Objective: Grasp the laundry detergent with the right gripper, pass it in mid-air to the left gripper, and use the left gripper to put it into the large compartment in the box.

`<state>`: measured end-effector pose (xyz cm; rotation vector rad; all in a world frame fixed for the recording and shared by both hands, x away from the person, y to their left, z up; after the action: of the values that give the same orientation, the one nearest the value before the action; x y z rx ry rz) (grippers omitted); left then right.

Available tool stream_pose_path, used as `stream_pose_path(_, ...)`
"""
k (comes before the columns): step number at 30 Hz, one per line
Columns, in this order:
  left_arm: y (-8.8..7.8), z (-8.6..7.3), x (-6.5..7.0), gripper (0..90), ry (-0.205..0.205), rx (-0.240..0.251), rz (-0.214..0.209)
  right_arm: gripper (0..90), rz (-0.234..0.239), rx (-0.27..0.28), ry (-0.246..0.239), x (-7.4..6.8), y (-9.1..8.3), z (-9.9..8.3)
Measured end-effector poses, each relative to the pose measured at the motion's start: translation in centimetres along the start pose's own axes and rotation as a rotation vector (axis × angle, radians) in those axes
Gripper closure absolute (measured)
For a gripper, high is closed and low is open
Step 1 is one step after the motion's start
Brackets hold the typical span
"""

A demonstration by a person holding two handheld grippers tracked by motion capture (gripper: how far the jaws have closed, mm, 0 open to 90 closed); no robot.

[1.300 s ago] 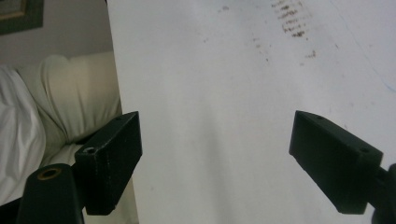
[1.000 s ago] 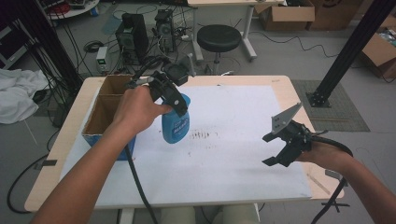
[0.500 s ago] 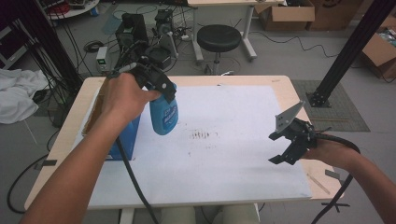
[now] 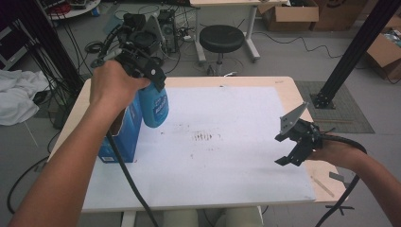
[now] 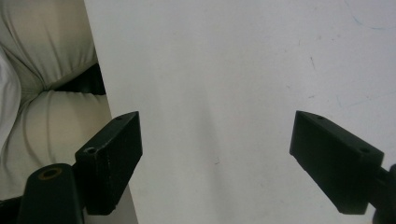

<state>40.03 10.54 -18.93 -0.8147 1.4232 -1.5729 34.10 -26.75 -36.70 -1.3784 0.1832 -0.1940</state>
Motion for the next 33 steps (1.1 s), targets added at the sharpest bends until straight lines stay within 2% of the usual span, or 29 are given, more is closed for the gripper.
stream_pose_path(10, -2.7, -0.5, -2.1, 38.0, -0.090, 0.016, 0.014, 15.8, -0.001, 0.003, -0.002, 0.1, 0.0, 0.1)
stream_pose_path(16, -4.0, -1.4, -4.1, 38.0, -0.163, 0.020, 0.021, 15.8, -0.005, 0.006, -0.001, 0.4, 0.1, 0.1)
stream_pose_path(25, -4.0, -2.8, -6.8, 38.1, -0.238, 0.017, 0.041, 15.8, -0.005, 0.010, 0.001, 0.3, 0.2, -0.2)
stream_pose_path(29, -3.9, -3.3, -7.6, 38.0, -0.247, 0.014, 0.052, 15.9, -0.006, 0.014, 0.005, 0.4, 0.2, -0.2)
stream_pose_path(33, -3.6, -3.6, -8.4, 38.1, -0.276, 0.024, 0.050, 15.9, -0.008, 0.014, 0.007, 0.4, 0.2, -0.2)
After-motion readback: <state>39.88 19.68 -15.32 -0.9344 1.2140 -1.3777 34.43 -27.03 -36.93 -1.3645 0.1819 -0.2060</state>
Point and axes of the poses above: each handheld gripper's, and its own axes: y roughly forward along the jaws, z roughly out of its top, x roughly to its right, the point moved 7 cm from there along y, roughly forward along the jaws, and after that the axes turned 13 degrees about -x, right-handed, at the moved point
